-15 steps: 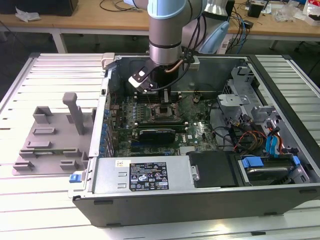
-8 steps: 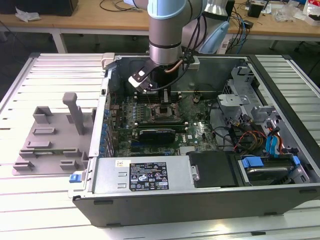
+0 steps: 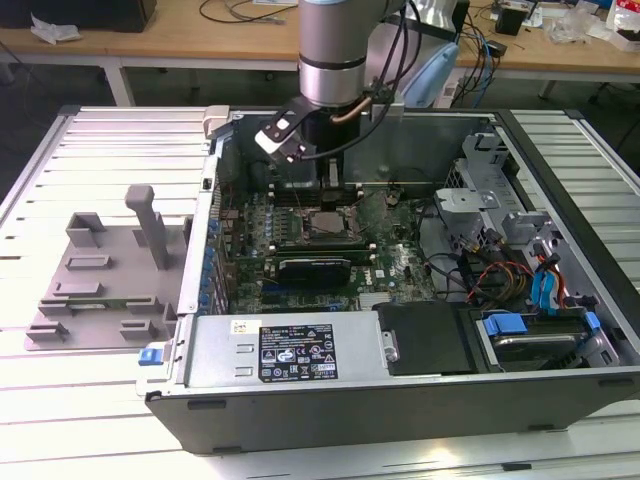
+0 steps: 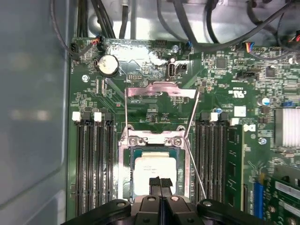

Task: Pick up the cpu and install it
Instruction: 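Place the cpu into insertion slot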

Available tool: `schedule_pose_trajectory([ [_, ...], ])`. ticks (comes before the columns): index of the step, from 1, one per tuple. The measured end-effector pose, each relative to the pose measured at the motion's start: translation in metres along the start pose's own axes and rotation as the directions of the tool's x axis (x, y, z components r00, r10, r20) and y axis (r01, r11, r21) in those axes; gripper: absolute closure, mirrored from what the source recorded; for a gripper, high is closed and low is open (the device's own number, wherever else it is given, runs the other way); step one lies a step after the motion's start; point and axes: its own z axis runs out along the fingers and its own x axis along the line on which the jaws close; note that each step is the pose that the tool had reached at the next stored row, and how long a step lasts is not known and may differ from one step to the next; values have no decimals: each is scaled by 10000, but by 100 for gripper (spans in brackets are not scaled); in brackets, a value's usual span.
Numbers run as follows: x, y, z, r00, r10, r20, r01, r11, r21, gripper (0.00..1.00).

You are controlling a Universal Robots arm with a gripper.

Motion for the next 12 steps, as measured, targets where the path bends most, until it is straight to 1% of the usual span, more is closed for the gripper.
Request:
schedule_pose_trajectory([
  [1,-2,1,-22,10000,-1,0,1,10000,0,89],
  [2,-1,1,-24,10000,-1,-2,1,10000,-2,89],
  [5,-2,23,-24,10000,-1,1,1,10000,0,89],
  [12,-2,32,-24,10000,0,0,0,10000,1,89],
])
